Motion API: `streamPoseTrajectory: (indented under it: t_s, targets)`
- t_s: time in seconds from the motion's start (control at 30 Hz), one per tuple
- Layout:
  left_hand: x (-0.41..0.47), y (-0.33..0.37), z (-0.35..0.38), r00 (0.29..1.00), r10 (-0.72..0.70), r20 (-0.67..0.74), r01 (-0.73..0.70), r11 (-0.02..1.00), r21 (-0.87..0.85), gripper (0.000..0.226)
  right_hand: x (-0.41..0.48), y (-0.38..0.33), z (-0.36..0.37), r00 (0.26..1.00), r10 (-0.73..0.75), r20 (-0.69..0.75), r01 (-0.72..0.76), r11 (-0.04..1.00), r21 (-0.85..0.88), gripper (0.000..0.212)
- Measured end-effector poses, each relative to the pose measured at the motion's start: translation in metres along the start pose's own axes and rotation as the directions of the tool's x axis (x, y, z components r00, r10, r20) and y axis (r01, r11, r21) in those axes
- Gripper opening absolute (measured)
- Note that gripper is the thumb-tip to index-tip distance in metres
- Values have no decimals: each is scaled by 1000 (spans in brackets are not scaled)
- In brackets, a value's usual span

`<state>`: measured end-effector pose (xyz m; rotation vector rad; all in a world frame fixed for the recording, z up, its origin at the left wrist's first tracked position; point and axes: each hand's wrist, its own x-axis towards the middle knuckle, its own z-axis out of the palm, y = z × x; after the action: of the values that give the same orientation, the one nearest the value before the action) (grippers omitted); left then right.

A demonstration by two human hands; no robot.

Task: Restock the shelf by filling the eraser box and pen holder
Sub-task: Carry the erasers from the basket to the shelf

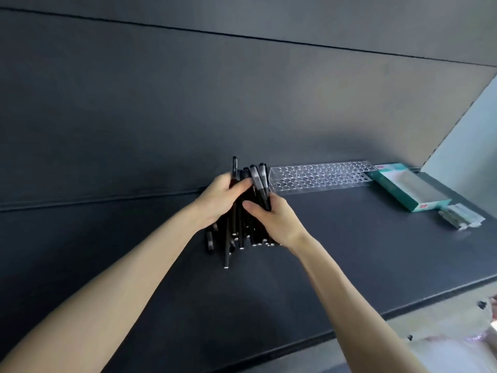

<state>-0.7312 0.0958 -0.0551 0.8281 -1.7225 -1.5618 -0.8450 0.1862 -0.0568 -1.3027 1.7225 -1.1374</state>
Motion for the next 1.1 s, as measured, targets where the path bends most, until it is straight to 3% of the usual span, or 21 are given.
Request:
streamPoseTrajectory:
  t_s: [0.2, 0.37, 0.47, 0.57, 0.67, 0.8, 0.97, 1.1]
  targets:
    - [27, -11, 7, 978, 70, -196, -11, 958, 285, 23, 43, 10, -7, 999, 44, -24, -50, 898, -437, 32]
    - [25, -29, 10, 943, 79, -324, 95, 867, 489, 40, 57, 27, -18, 999, 47, 18, -32, 875, -482, 38]
    - [20, -30, 14, 907, 132, -400, 128, 819, 559, 56, 59, 36, -20, 999, -13, 29, 25, 876, -481, 44]
    - [9, -33, 13, 892, 136, -432, 178, 772, 610, 56, 56, 41, -25, 995, -92, 44, 102, 909, -404, 54]
    - [-9, -36, 13, 884, 98, -456, 248, 729, 638, 56, 51, 45, -33, 989, -137, 64, 150, 939, -311, 60]
    - [-24, -44, 18, 896, -50, -442, 376, 616, 692, 67, 45, 52, -32, 986, -119, 116, 158, 882, -444, 61]
    - [-25, -43, 20, 905, -84, -418, 363, 665, 652, 63, 44, 52, -25, 987, -98, 126, 150, 845, -513, 61]
    - [-32, -37, 20, 899, 1, -439, 310, 705, 637, 54, 41, 50, -28, 986, -132, 99, 165, 824, -542, 60]
